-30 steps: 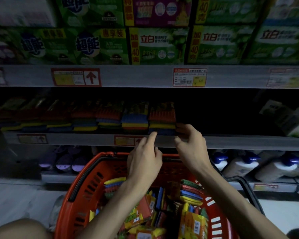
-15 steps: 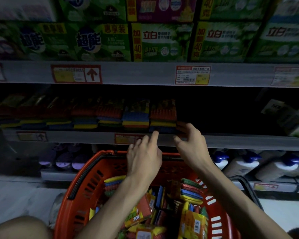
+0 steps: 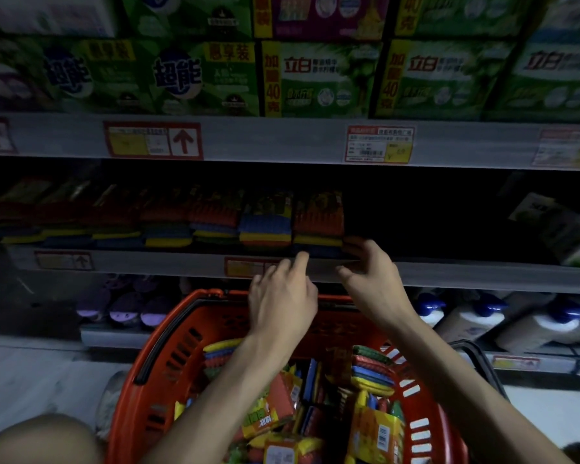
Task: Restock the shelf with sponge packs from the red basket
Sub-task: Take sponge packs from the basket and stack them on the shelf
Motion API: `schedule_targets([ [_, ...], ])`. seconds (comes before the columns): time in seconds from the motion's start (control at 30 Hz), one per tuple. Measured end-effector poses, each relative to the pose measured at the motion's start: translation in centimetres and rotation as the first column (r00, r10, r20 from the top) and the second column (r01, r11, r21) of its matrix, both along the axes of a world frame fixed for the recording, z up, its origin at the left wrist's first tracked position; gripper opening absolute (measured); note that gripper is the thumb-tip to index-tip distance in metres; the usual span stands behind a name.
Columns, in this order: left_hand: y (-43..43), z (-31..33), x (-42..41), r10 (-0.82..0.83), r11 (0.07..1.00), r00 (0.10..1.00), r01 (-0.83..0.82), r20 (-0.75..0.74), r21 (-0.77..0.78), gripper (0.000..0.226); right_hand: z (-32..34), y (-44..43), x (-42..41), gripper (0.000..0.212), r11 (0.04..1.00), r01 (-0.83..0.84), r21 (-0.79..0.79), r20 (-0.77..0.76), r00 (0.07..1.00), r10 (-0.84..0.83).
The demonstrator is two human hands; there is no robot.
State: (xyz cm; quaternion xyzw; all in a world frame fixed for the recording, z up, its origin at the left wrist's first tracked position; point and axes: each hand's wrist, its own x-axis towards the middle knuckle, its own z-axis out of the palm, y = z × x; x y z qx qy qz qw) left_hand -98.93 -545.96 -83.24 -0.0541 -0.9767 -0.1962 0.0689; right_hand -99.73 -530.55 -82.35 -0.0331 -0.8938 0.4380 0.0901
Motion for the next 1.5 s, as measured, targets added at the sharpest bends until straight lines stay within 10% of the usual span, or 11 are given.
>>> schedule_targets([
  [0.67,-2.3,1.3,5.0,-0.134,0.985,0.991,0.135,-0.019,0.106,0.05,1.3,2.5,3.7,0.054,0.992,-0.09,0.085,-0.044,0.995,0.094],
  [1.07,3.2,-5.8,12.1,-0.336,0.928,0.849,0.373,0.408,-0.013,0.077,-2.3,7.7,8.9,0.044,0.709,-0.441,0.55,0.424,0.879,0.218],
  [1.23,5.9,-8.9,13.7,-0.26,0.965,0.716,0.223,0.648,0.141,0.114,-3.6,7.8,9.7,0.05,0.641,-0.469,0.608,0.449,0.869,0.209],
  [1.5,6.6,-10.5,14.0,-0.207,0.933,0.575,-0.129,0.792,0.337,0.103,-5.3,7.0,9.7,0.049,0.576,-0.524,0.627,0.516,0.834,0.197],
])
